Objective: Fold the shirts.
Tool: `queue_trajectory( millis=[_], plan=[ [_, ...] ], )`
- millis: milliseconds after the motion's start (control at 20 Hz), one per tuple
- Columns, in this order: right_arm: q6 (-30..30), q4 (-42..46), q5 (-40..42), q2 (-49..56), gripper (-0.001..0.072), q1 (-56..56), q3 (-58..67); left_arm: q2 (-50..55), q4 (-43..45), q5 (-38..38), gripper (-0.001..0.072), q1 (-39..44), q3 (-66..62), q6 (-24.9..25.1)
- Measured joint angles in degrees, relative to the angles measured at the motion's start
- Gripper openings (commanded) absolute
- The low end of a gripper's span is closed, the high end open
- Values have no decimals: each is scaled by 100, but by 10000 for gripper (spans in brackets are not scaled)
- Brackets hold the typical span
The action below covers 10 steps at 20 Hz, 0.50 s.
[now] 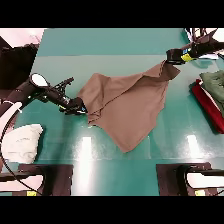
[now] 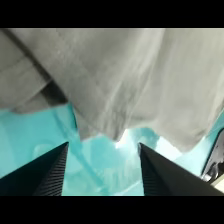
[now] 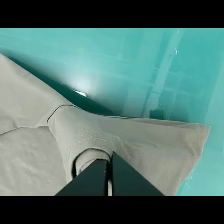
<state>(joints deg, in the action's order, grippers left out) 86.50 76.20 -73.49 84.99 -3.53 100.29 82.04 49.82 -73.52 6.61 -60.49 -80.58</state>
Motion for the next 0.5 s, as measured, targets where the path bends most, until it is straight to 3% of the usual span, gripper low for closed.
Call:
queue_trajectory(
  millis=[250,300,400,450,500],
  plan=[
    [2,0,-9,0,20,0,0,-15,-186,651,517,323,179,79],
    [2,0,-20,0,19,0,0,-15,-195,743,451,367,192,76],
    [2,9,-39,0,20,2,0,-17,-199,841,83,407,205,72],
    [2,17,-48,0,20,0,0,-15,-212,848,24,428,208,72],
    [2,24,-50,0,20,0,0,-17,-216,846,25,446,210,94]
  ],
)
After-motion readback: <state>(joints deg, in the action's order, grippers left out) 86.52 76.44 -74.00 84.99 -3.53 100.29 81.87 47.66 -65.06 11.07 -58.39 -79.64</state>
